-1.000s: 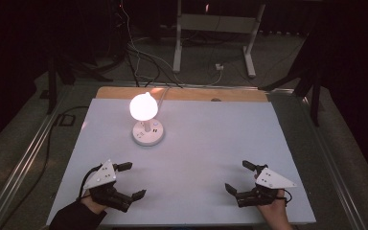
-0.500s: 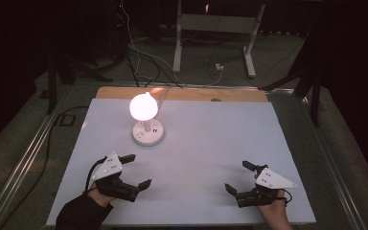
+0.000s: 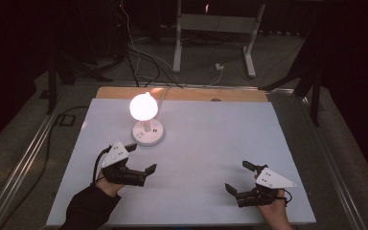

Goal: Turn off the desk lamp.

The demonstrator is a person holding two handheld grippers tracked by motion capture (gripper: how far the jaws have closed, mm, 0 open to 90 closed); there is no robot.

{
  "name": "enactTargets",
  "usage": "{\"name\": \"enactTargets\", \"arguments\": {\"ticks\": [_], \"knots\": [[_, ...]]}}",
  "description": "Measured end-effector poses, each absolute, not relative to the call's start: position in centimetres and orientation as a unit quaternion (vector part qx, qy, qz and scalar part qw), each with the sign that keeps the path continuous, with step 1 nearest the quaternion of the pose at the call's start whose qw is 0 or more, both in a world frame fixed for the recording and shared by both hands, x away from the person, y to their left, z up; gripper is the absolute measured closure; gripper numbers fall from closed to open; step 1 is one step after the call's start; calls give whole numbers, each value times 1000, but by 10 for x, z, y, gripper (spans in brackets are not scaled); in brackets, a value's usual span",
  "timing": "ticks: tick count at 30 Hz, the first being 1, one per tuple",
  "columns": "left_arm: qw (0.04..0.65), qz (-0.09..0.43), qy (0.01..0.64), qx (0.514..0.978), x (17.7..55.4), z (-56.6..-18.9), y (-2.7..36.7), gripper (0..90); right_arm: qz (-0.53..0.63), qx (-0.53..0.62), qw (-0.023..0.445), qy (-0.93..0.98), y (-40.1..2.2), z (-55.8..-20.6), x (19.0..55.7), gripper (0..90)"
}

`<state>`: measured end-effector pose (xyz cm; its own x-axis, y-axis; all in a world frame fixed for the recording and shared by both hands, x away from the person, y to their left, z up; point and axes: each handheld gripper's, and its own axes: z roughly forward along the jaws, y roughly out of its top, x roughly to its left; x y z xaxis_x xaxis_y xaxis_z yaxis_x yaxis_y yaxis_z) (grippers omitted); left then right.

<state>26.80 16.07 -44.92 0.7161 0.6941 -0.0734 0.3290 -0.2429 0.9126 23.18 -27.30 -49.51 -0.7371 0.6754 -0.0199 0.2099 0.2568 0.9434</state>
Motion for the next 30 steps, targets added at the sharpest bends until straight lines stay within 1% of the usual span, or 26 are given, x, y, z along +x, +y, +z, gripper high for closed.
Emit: {"name": "enactTargets", "arguments": {"ticks": [6, 8, 11, 14, 16, 19, 23, 28, 30], "knots": [[507, 195, 359, 759, 278, -450, 155, 4, 538, 291, 215, 762, -274, -495, 232, 0], [497, 214, 377, 752, 282, -450, 152, 4, 538, 290, 216, 762, -273, -495, 232, 0], [494, 226, 388, 745, 286, -451, 149, 4, 539, 291, 214, 761, -274, -495, 232, 0], [493, 232, 396, 739, 291, -451, 146, 5, 539, 291, 214, 761, -274, -495, 232, 0], [499, 231, 399, 734, 294, -451, 145, 21, 539, 291, 213, 761, -274, -495, 232, 0], [502, 229, 394, 735, 298, -451, 141, 21, 539, 290, 214, 761, -274, -495, 232, 0], [491, 224, 409, 736, 303, -452, 132, 21, 539, 291, 212, 761, -274, -495, 232, 0], [477, 254, 429, 724, 310, -456, 120, 6, 539, 292, 212, 761, -274, -495, 232, 0], [465, 261, 432, 727, 314, -458, 115, 6, 541, 292, 212, 760, -275, -494, 232, 0]]}}
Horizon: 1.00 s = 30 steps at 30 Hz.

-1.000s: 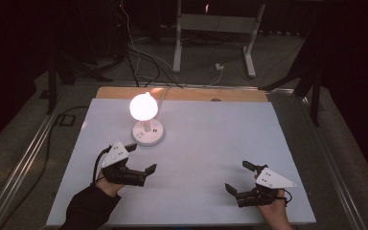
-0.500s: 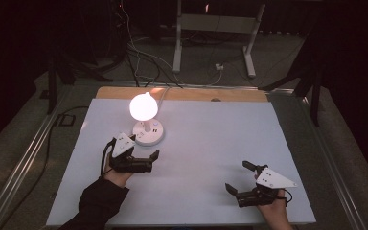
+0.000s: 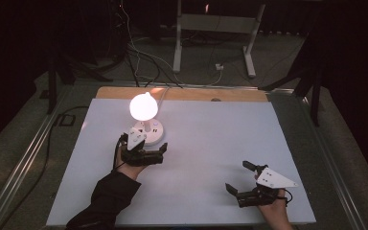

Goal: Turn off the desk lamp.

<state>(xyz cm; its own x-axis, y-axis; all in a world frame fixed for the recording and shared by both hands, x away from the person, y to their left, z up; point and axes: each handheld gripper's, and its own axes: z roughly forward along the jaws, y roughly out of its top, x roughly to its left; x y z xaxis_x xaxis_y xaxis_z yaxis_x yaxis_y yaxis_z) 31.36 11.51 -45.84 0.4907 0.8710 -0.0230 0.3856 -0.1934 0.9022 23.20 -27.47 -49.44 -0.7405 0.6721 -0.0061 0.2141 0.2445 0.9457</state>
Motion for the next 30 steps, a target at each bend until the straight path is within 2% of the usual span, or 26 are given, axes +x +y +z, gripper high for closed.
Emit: {"name": "enactTargets", "arguments": {"ticks": [6, 16, 18, 22, 30], "knots": [[453, 255, 448, 727, 322, -465, 109, 11, 541, 292, 211, 760, -275, -495, 232, 0], [421, 298, 495, 699, 335, -481, 102, 80, 541, 292, 210, 761, -275, -495, 233, 0], [418, 303, 495, 699, 336, -483, 101, 137, 541, 291, 209, 761, -275, -495, 233, 0], [410, 299, 500, 702, 340, -486, 102, 180, 543, 291, 209, 760, -275, -495, 233, 0], [402, 296, 494, 711, 347, -493, 105, 472, 541, 288, 206, 762, -274, -495, 232, 0]]}}
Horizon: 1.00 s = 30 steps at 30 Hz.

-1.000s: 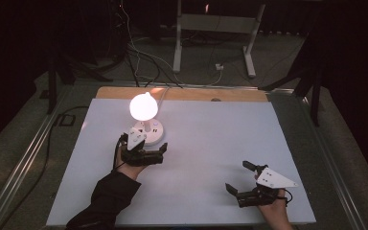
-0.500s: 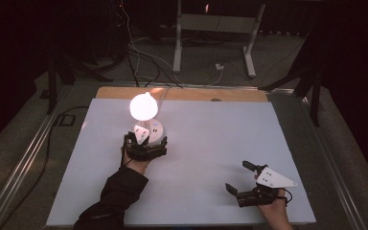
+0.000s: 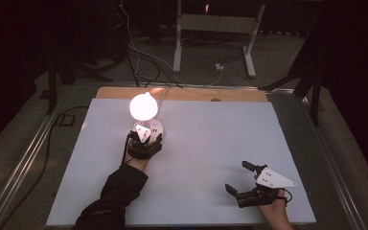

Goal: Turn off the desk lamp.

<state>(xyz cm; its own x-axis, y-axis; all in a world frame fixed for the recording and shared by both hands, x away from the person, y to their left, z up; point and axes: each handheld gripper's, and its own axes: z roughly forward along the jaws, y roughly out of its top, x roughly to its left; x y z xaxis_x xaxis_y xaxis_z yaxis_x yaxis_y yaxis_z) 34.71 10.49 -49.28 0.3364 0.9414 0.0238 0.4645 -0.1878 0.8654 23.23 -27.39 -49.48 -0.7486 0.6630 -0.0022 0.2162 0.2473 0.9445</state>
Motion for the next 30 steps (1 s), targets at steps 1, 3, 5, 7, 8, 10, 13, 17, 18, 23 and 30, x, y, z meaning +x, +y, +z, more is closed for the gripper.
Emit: {"name": "enactTargets", "arguments": {"ticks": [1, 3, 5, 7, 8, 10, 13, 17, 18, 23, 30], "knots": [[400, 301, 493, 712, 348, -493, 105, 497, 542, 288, 206, 762, -274, -495, 232, 0], [398, 297, 488, 717, 350, -495, 106, 564, 542, 288, 206, 762, -274, -495, 232, 0], [391, 302, 490, 719, 351, -496, 106, 605, 541, 288, 205, 763, -274, -495, 232, 0], [392, 297, 492, 718, 354, -496, 107, 658, 541, 287, 204, 763, -274, -495, 232, 0], [391, 296, 491, 720, 355, -496, 108, 686, 542, 287, 204, 763, -274, -495, 232, 0], [390, 299, 488, 721, 356, -495, 109, 707, 542, 287, 203, 763, -274, -495, 232, 0], [391, 293, 487, 724, 360, -496, 112, 759, 542, 287, 203, 763, -274, -495, 232, 0], [389, 284, 487, 729, 363, -500, 116, 834, 541, 288, 202, 764, -274, -495, 232, 0], [388, 282, 488, 729, 364, -500, 116, 848, 541, 288, 202, 764, -274, -495, 232, 0], [388, 272, 479, 739, 368, -503, 119, 900, 541, 288, 200, 764, -273, -496, 232, 0], [381, 273, 476, 744, 371, -509, 118, 900, 541, 289, 198, 765, -273, -496, 233, 0]]}}
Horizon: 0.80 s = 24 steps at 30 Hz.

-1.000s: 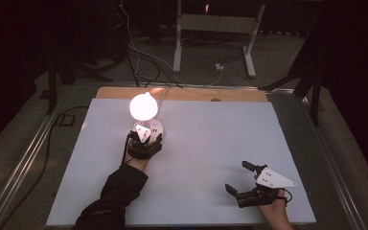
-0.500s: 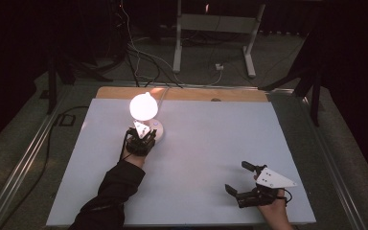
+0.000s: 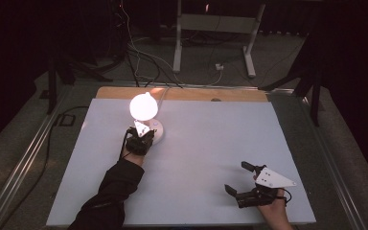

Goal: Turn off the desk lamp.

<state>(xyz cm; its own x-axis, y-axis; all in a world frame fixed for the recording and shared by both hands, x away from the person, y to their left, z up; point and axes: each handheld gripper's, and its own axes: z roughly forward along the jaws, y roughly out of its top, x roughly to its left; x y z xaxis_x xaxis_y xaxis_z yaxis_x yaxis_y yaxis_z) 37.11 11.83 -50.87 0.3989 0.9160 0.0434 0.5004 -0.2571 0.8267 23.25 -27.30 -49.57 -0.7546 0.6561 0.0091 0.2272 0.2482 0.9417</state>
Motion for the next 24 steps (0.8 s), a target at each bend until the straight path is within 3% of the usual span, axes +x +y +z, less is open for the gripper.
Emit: {"name": "enactTargets", "arguments": {"ticks": [24], "knots": [[377, 265, 475, 750, 373, -512, 118, 900, 541, 289, 197, 765, -273, -496, 233, 0]]}}
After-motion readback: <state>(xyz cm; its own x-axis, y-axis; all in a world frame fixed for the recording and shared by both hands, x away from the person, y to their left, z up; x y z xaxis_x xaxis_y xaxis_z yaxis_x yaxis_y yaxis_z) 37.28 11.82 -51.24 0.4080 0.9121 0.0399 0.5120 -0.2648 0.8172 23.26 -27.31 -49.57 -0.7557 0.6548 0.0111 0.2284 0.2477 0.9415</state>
